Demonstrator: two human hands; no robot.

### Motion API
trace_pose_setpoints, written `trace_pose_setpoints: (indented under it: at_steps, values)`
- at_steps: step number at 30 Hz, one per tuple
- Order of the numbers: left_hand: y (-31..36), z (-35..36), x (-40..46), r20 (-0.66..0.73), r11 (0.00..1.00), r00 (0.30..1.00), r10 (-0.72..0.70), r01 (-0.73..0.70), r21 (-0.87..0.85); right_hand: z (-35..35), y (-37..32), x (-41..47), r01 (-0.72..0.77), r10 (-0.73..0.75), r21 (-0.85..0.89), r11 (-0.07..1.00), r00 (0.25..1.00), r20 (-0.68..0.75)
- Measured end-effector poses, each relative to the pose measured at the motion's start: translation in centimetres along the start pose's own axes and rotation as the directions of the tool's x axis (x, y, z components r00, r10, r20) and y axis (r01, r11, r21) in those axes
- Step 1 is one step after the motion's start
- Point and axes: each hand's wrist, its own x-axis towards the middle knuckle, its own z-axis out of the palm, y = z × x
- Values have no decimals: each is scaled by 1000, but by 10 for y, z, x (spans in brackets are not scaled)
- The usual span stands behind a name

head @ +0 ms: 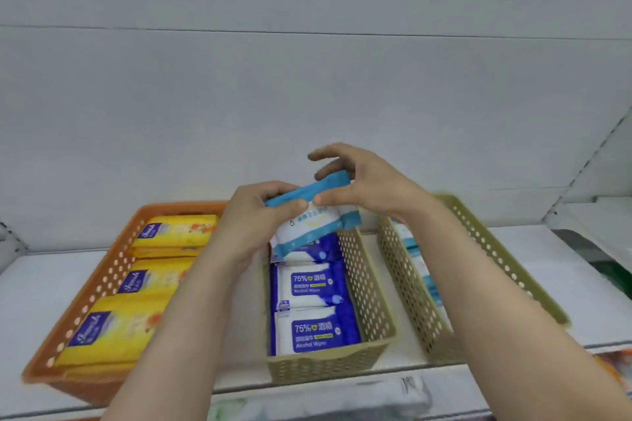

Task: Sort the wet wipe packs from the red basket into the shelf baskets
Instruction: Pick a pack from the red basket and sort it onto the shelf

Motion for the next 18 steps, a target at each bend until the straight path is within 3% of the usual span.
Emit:
trace_pose_setpoints:
  at_steps: [2,5,8,11,18]
  values:
    - [5,39,4,32,998,999,22,-24,57,-33,11,-13,16,-10,-80,997,997,75]
    - [0,95,10,-20,999,1000,18,-17,51,-79,44,-32,-15,23,-143,990,998,53]
    - [-23,145,9,-92,997,995,-27,34,73,-123,88,-48,-122,106,-164,979,989,-101]
    - [-40,183,5,-68,970,990,-125,136,200,-160,128,-56,-263,235,-87,961,939,-250]
    - [-45,205,7,-112,895,977,-182,212,393,-157,178,-49,-386,372,-107,916,919,-133]
